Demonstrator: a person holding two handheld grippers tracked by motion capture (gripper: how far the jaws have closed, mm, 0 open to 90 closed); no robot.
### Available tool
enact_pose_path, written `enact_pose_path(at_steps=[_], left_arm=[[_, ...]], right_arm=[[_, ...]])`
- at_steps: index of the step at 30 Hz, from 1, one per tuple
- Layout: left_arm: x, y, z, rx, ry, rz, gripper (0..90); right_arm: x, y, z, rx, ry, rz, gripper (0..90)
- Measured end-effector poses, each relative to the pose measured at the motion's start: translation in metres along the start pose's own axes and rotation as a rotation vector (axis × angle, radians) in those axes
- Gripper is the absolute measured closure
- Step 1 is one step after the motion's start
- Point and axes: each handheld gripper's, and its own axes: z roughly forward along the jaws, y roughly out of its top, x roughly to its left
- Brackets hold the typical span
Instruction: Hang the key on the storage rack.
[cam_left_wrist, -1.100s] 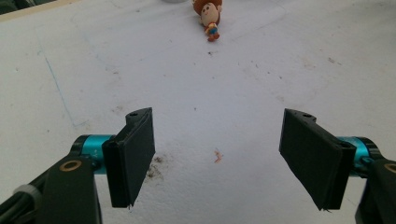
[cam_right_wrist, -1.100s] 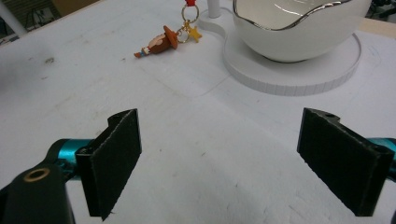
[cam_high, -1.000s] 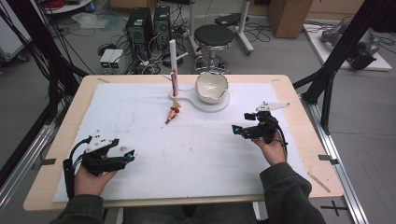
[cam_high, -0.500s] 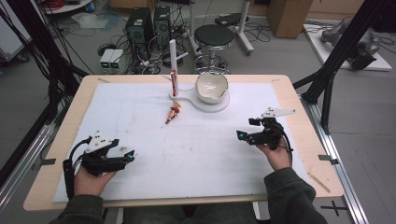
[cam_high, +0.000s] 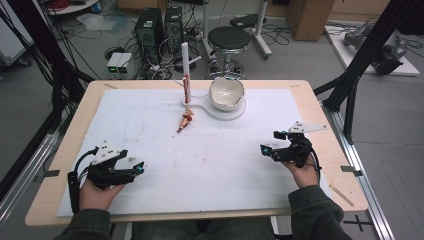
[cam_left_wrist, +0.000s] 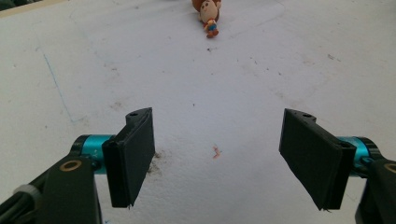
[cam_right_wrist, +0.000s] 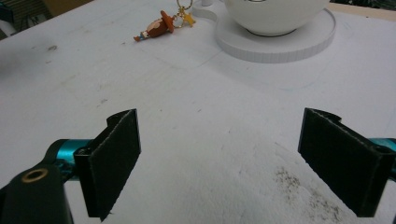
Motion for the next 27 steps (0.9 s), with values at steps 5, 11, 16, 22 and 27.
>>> enact_pose_path(at_steps=[5,11,16,22,27], left_arm=[[0.000,-0.001,0.000,0.003,0.002,-0.001,27.0],[0.001,-0.002,-0.001,0.004,0.001,0.006,27.0],[0.001,-0.004,-0.002,0.003,0.000,-0.002,27.0],[0.001,-0.004,-0.002,0.002,-0.002,0.000,27.0],[0.001,-0.005,-0.003,0.006,-0.004,0.006,27.0]], right_arm=[[-0.003,-0.005,-0.005,-0.008,-0.008,0.002,12.3],[-0.004,-0.010,-0.010,-0.008,-0.014,0.009,12.3],[-0.005,-0.014,-0.013,-0.009,-0.012,0.013,12.3],[-0.005,-0.018,-0.017,-0.014,-0.014,0.018,12.3],[-0.002,-0.021,-0.019,-0.009,-0.015,0.018,12.3]])
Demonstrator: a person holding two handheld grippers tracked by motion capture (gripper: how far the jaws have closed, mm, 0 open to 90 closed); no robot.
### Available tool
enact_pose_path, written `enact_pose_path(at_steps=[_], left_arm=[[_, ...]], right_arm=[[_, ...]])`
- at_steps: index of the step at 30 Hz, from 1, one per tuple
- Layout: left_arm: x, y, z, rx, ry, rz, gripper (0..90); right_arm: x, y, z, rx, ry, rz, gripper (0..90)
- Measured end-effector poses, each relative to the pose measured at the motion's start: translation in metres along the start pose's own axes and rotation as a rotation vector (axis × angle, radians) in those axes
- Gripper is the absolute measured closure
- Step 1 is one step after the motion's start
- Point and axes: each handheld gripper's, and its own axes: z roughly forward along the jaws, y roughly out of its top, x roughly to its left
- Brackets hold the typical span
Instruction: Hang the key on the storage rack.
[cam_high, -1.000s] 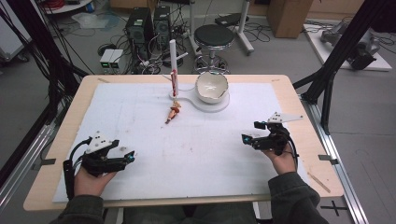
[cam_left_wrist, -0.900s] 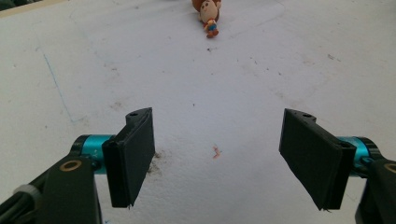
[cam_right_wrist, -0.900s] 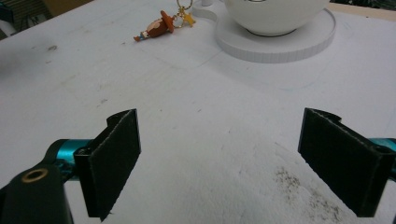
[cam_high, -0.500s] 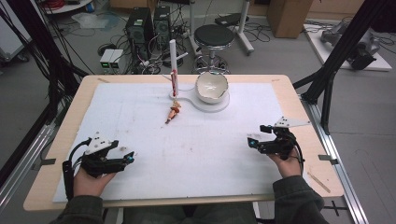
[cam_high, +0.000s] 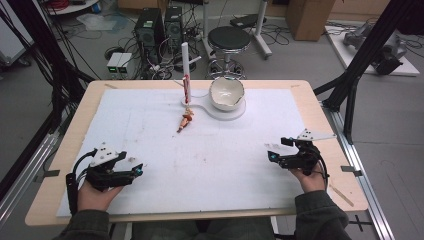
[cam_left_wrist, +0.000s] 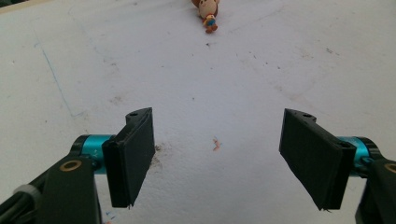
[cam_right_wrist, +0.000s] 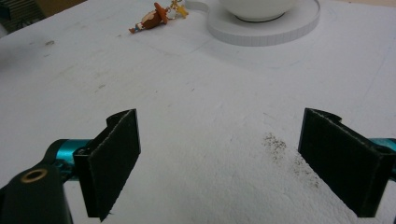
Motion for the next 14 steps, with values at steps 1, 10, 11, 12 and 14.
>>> enact_pose_path(at_steps=[1,10,11,12,14], left_arm=[[-0.0002,-0.0001,0.0000,0.001,-0.003,0.001,27.0],[0.0002,-0.0008,0.0000,0.001,-0.004,0.001,26.9],[0.0004,-0.0007,0.0002,0.000,-0.003,0.001,26.9],[0.0008,-0.0007,0.0003,-0.001,0.000,0.004,27.0],[0.0012,-0.0009,0.0007,-0.003,0.000,-0.002,27.0]], right_arm=[[0.0007,-0.0006,-0.0006,-0.001,0.002,-0.002,12.3],[0.0056,-0.0026,-0.0050,-0.017,0.005,-0.022,12.3],[0.0059,-0.0030,-0.0050,-0.014,0.004,-0.023,12.3],[0.0061,-0.0033,-0.0046,-0.014,0.005,-0.025,12.3],[0.0061,-0.0036,-0.0034,-0.007,0.007,-0.032,12.3]])
